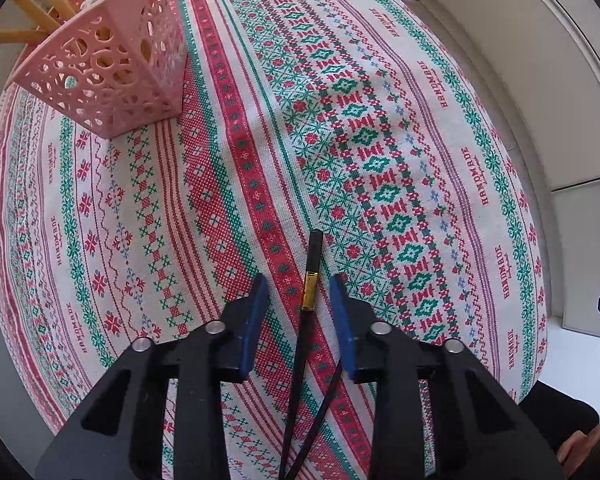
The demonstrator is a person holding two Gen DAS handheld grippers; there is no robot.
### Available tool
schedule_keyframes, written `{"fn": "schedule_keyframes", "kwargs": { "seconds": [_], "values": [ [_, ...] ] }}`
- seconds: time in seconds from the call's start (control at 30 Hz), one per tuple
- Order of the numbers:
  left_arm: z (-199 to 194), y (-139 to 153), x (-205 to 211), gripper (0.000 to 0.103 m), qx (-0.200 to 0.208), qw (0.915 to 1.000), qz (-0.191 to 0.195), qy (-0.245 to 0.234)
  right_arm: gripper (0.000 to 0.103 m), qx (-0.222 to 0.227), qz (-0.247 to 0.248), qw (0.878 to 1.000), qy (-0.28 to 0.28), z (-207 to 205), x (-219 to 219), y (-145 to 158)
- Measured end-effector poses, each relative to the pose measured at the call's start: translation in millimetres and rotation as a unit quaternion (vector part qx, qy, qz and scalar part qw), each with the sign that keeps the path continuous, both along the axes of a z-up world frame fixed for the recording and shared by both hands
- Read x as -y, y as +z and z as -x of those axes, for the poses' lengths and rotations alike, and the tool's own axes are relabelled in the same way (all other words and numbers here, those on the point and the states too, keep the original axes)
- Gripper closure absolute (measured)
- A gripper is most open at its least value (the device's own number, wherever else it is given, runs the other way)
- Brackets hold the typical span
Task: Organize utensils
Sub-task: 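Close the left tool on a black chopstick while the right tool grasps another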
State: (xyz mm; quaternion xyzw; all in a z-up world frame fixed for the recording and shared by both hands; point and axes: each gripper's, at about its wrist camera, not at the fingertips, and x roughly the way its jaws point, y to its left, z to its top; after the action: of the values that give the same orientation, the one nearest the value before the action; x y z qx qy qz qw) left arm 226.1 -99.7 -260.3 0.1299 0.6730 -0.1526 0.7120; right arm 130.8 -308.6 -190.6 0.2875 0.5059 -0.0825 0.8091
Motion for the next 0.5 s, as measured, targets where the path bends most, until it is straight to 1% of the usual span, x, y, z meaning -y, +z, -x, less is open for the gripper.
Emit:
{"fn": "schedule_keyframes", "kwargs": {
  "seconds": [0.03,0.07,0.17,0.23,0.3,0.4,0.5],
  "values": [
    [1,1,3,0.09,0.004,1.0,-0.002,-0.008,0.008,-0.003,-0.002,1.0,0.002,-1,-1,-1],
    [2,1,4,0.097,0.007,0.9999,-0.003,-0.014,0.008,-0.007,-0.005,1.0,0.005,-2,-4,-2],
    [5,4,2,0.097,0.02,0.9995,0.001,-0.022,0.008,-0.019,-0.008,0.999,0.027,-7,-17,-6],
    [10,10,-3,0.097,0.033,0.9993,0.005,-0.014,0.008,-0.027,-0.013,0.998,0.046,-12,-31,-9],
    [6,20,-19,0.097,0.043,0.999,0.015,-0.002,0.008,-0.039,-0.019,0.997,0.064,-17,-47,-15],
    [-3,49,-49,0.097,0.068,0.9967,0.038,0.021,0.008,-0.057,-0.023,0.995,0.083,-27,-72,-23],
    [-6,79,-80,0.097,0.095,0.9928,0.059,0.044,0.015,-0.07,-0.003,0.994,0.088,-38,-99,-30]
  ]
}}
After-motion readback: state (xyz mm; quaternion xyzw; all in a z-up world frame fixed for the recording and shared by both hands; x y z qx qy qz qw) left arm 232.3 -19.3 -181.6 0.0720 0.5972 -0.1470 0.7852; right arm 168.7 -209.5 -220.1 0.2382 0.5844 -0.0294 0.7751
